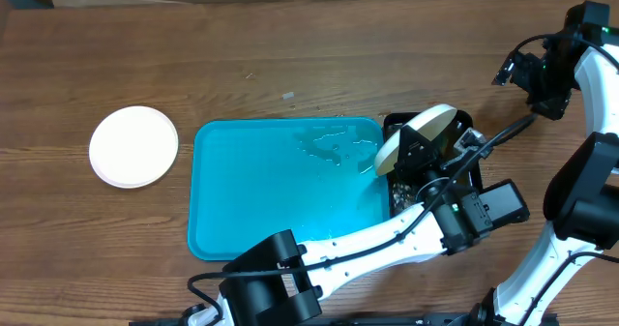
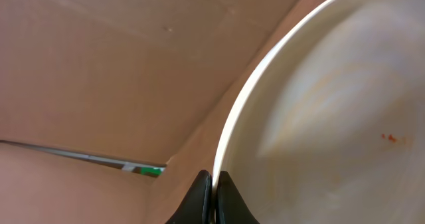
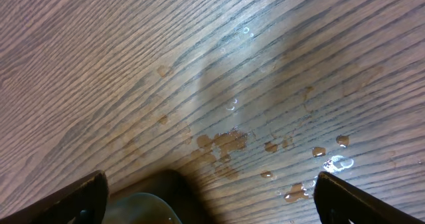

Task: Clean dirty plates on tray and stack at the side
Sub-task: 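Lift white plate with left gripper and tip it over black tray, then carry white plate left and stack it on the plate pile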

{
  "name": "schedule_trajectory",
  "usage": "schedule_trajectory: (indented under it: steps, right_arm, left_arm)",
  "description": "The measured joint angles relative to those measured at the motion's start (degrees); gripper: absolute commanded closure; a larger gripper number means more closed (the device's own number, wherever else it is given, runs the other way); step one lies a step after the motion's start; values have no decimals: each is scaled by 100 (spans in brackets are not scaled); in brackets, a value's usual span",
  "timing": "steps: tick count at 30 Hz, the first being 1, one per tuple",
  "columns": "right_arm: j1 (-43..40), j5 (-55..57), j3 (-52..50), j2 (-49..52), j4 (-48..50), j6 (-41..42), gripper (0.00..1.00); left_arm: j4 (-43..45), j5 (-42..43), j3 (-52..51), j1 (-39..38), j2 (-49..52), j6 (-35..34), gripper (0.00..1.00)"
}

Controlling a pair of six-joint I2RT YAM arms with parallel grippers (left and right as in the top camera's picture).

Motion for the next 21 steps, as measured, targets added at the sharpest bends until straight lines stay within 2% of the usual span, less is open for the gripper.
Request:
schedule_trajectory:
  steps: [5, 10, 12, 15, 19, 21]
  right_arm:
    - [0, -2, 0, 0, 0, 0, 0]
    - [0, -2, 0, 0, 4, -2, 0]
    - [0, -2, 0, 0, 2, 0, 0]
    - [0, -2, 0, 0, 4, 0, 0]
    - [0, -2, 0, 0, 2, 0, 0]
    - [0, 0, 0, 0, 4, -2, 0]
  left_arm:
    - [-20, 778, 0, 142, -166, -2, 96]
    - [-245, 2485, 0, 671, -1145, -402, 96]
    - [-455, 3327, 9, 1211, -1738, -671, 96]
    - [-973, 4564, 74, 2470, -2479, -1099, 96]
    - [-1873, 5978, 136, 4513, -2780, -1554, 95]
    - [-2168, 6579, 81, 5281, -2699, -1668, 96]
